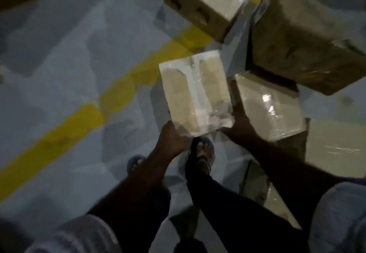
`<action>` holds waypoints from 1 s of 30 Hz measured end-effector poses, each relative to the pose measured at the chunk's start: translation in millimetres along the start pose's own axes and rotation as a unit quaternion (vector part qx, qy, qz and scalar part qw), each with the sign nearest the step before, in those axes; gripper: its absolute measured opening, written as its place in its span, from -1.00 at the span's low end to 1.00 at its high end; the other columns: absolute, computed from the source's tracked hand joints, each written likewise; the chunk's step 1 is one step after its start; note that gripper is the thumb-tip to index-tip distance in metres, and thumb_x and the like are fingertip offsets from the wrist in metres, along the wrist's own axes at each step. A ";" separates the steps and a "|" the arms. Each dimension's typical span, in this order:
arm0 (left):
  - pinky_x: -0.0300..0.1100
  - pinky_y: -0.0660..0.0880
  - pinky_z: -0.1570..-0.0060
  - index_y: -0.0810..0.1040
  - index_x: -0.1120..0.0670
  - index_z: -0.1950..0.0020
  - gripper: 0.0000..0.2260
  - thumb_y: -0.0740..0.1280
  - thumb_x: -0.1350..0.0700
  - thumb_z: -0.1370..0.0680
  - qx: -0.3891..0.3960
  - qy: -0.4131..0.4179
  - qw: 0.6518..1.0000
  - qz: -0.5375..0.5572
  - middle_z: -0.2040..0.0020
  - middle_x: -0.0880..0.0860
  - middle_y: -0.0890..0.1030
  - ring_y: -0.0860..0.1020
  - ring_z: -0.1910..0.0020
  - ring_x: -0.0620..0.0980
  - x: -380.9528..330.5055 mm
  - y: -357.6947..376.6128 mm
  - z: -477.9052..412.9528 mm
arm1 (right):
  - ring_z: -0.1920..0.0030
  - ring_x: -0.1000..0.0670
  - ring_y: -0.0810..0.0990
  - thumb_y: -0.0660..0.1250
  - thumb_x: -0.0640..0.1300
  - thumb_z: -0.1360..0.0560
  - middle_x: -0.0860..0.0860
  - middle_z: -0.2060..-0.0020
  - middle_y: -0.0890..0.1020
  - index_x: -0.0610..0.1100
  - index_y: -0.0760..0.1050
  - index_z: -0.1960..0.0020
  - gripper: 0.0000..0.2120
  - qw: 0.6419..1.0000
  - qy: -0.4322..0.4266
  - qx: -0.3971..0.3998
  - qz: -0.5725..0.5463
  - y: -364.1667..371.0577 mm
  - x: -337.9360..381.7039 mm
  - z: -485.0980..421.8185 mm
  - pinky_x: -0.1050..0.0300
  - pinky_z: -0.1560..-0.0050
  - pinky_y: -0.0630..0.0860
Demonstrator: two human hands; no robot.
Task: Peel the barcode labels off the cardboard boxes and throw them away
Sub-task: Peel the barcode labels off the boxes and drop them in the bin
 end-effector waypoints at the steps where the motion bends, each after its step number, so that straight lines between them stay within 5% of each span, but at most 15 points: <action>1: -0.11 0.47 0.02 0.41 0.24 -0.28 -0.48 0.49 0.09 -0.41 -0.014 -0.008 1.000 0.024 -0.22 0.21 0.52 0.52 -0.20 0.19 6.0 6.4 -14.5 | -0.26 0.02 0.48 0.60 -0.16 -0.30 -0.10 -0.42 0.38 0.06 0.16 -0.52 -0.07 1.000 -0.006 -0.025 -0.006 4.5 -14.7 -14.3 0.40 -0.14 0.38; 6: -0.53 0.36 0.14 0.23 0.16 -0.41 -0.28 0.52 0.29 -0.35 -0.026 -0.017 0.992 0.122 -0.16 -0.03 0.43 0.45 -0.12 -0.07 19.1 35.9 -48.0 | -0.42 -0.35 0.26 0.48 -0.04 -0.44 -0.33 -0.42 0.22 -0.30 0.13 -0.51 -0.17 0.976 0.151 0.061 0.142 35.0 -48.4 -39.4 -0.17 -0.43 0.23; 9: -0.23 0.44 -0.03 0.16 0.08 -0.48 -0.15 0.57 0.08 -0.32 -0.026 -0.062 0.989 0.131 -0.30 0.05 0.45 0.48 -0.26 0.07 17.6 34.1 -36.3 | -0.32 -0.26 0.46 0.55 -0.04 -0.36 -0.31 -0.27 0.48 -0.34 0.21 -0.43 -0.17 0.983 0.156 0.045 0.083 43.2 -39.4 -34.2 -0.15 -0.36 0.37; 11: -0.13 0.49 -0.15 0.09 0.03 -0.52 -0.04 0.57 -0.04 -0.27 -0.012 -0.073 0.989 0.125 -0.34 0.08 0.46 0.47 -0.30 0.14 9.4 21.9 -17.7 | -0.33 -0.29 0.43 0.55 0.09 -0.34 -0.32 -0.33 0.44 -0.32 0.21 -0.46 -0.09 0.983 0.160 0.040 0.076 34.3 -25.0 -22.6 -0.22 -0.35 0.37; 16: 0.07 0.44 -0.30 -0.01 -0.02 -0.60 0.11 0.48 -0.31 -0.21 0.001 -0.007 1.000 0.029 -0.47 0.09 0.34 0.36 -0.40 0.19 -40.3 -39.2 66.3 | -0.33 -0.27 0.42 0.39 0.50 -0.20 -0.12 -0.33 0.45 0.18 0.26 -0.45 -0.09 0.979 0.188 0.018 0.081 -35.6 34.1 19.0 -0.29 -0.32 0.36; 21: 0.06 0.32 -0.38 0.04 -0.07 -0.61 -0.02 0.50 -0.23 -0.34 -0.066 0.023 0.997 -0.016 -0.53 0.09 0.26 0.22 -0.43 0.24 -81.8 -142.6 180.7 | -0.23 -0.09 0.59 0.32 0.67 0.02 -0.04 -0.30 0.57 0.14 0.48 -0.35 0.05 0.985 0.090 0.109 0.097 -101.4 151.6 77.9 -0.12 -0.32 0.46; 25: -0.04 0.37 -0.30 0.40 -0.03 -0.46 -0.35 0.49 -0.15 -0.42 -0.179 0.050 0.982 0.029 -0.35 0.08 0.49 0.35 -0.31 0.24 -94.8 -239.7 271.7 | -0.55 -0.16 0.15 0.15 0.70 -0.10 -0.12 -0.56 0.15 0.15 0.40 -0.43 0.04 0.963 -0.050 0.141 0.226 -137.1 276.3 137.5 -0.11 -0.51 0.19; 27: -0.07 0.40 -0.27 0.52 -0.02 -0.37 -0.47 0.51 -0.08 -0.43 -0.236 0.072 0.967 0.068 -0.31 0.10 0.54 0.39 -0.32 0.22 -99.7 -286.7 318.8 | -0.51 -0.15 0.25 -0.15 0.75 -0.11 -0.15 -0.52 0.27 0.09 0.39 -0.45 0.15 0.944 -0.139 0.116 0.275 -152.3 336.0 167.6 -0.10 -0.47 0.23; 30: -0.30 0.37 -0.21 0.59 -0.02 -0.28 -0.57 0.53 -0.01 -0.43 -0.297 0.092 0.943 0.118 -0.37 0.08 0.52 0.43 -0.38 0.04 -99.8 -341.9 386.1 | -0.38 -0.18 0.44 -0.13 0.67 -0.24 -0.10 -0.43 0.42 0.06 0.45 -0.41 0.01 0.939 -0.197 0.073 0.272 -167.9 403.8 209.0 -0.11 -0.37 0.35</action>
Point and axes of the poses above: each hand's wrist, its own z-axis away from the middle knuckle, its own y-axis out of the palm, x = y × z, the point moved 7 cm from there along -z, towards the middle knuckle
